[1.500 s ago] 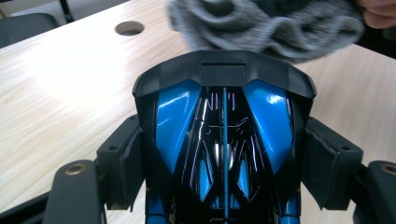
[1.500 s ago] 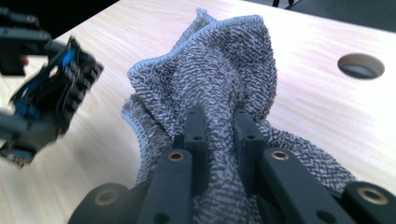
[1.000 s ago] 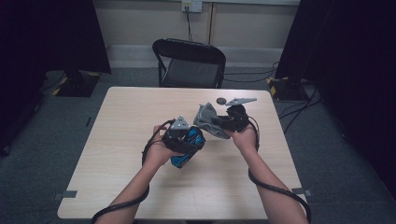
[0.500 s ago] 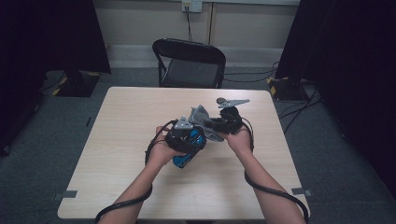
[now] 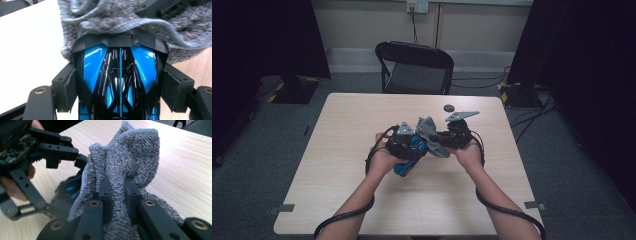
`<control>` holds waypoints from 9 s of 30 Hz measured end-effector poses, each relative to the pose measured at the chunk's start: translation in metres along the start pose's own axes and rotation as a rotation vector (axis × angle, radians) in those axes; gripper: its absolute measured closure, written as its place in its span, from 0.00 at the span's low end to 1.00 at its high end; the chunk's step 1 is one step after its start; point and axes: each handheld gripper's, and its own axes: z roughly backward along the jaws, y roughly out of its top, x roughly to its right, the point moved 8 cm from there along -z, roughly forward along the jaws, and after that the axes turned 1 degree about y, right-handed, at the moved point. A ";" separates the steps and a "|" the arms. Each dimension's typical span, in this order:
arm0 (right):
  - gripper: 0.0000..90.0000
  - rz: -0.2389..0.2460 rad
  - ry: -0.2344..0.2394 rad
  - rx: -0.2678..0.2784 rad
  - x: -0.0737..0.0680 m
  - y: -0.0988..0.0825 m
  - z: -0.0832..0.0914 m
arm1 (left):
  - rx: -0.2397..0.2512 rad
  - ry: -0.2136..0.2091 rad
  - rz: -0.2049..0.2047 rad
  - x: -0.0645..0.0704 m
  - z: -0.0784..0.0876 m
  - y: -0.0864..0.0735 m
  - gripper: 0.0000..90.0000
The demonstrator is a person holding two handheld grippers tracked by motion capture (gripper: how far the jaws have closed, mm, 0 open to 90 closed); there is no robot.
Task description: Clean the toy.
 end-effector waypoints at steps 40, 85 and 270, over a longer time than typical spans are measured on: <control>0.88 -0.032 -0.059 -0.024 0.032 -0.033 0.026 | 0.020 0.054 0.026 -0.022 0.021 0.005 0.28; 0.88 0.015 -0.001 -0.003 0.004 0.005 0.009 | 0.009 0.019 0.004 -0.003 0.007 0.013 0.28; 0.88 -0.065 0.023 0.006 0.023 0.010 0.008 | 0.056 -0.038 0.007 0.010 0.003 0.032 0.28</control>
